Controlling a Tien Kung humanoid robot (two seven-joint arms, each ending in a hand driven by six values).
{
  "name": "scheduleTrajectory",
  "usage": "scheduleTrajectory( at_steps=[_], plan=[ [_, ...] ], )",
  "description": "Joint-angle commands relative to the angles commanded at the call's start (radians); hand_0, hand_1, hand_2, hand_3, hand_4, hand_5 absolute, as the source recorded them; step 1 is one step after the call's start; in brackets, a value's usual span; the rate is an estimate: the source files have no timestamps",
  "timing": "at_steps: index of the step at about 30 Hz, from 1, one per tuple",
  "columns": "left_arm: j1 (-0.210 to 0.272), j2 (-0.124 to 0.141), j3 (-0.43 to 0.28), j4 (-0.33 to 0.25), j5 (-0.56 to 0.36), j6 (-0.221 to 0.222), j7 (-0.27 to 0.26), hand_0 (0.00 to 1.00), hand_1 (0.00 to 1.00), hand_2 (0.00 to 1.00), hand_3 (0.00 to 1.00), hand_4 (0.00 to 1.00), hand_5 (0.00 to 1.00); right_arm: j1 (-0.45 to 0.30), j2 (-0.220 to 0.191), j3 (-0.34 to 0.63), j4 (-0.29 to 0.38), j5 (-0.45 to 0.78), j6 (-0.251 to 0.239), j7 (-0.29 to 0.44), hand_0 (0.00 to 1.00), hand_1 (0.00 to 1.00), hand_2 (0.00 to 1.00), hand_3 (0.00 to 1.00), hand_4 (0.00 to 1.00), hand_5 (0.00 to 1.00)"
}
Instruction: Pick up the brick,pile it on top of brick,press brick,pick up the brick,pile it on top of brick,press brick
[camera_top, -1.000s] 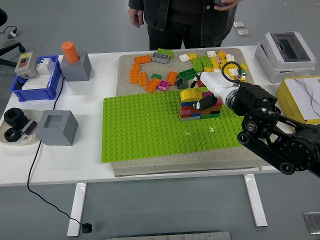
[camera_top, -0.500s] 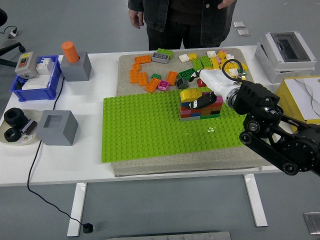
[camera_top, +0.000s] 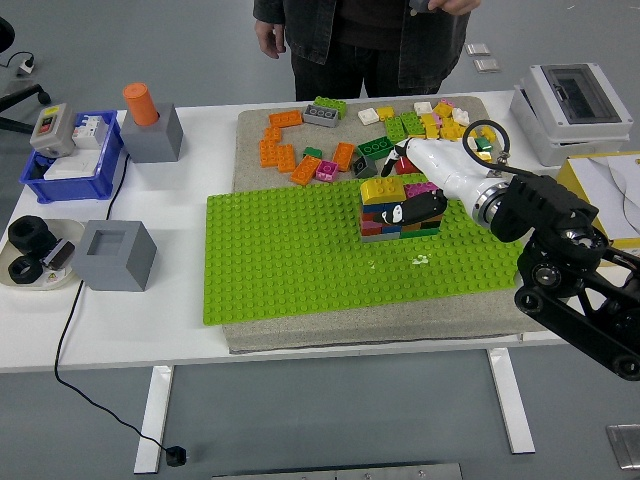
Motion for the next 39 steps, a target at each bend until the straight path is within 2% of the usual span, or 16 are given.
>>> scheduleTrajectory(
  at_steps=[10,20,39],
  plan=[
    [0.000,0.000,0.002,0.000,-0.002,0.000,0.001,0.628,0.584,0.551,0.577,0.564,0.285,0.005,0.017,-0.005,-0.041,0.003,-0.005,0.007,0.922,0.858,0.893,0.549,0.900,0.454],
    [-0.001,0.003,0.005,0.000,0.001,0.000,0.001,0.628,0.584,0.552,0.577,0.570,0.293,0.022,0.067,-0.008,-0.116,-0.005,-0.006,0.012,0.921,0.859,0.894,0.557,0.897,0.460],
    [-0.007,0.006,0.007,0.000,0.001,-0.001,0.001,0.629,0.584,0.552,0.577,0.574,0.299,0.036,0.088,-0.002,-0.185,0.007,-0.007,0.020,0.921,0.858,0.896,0.556,0.878,0.472]
  ],
)
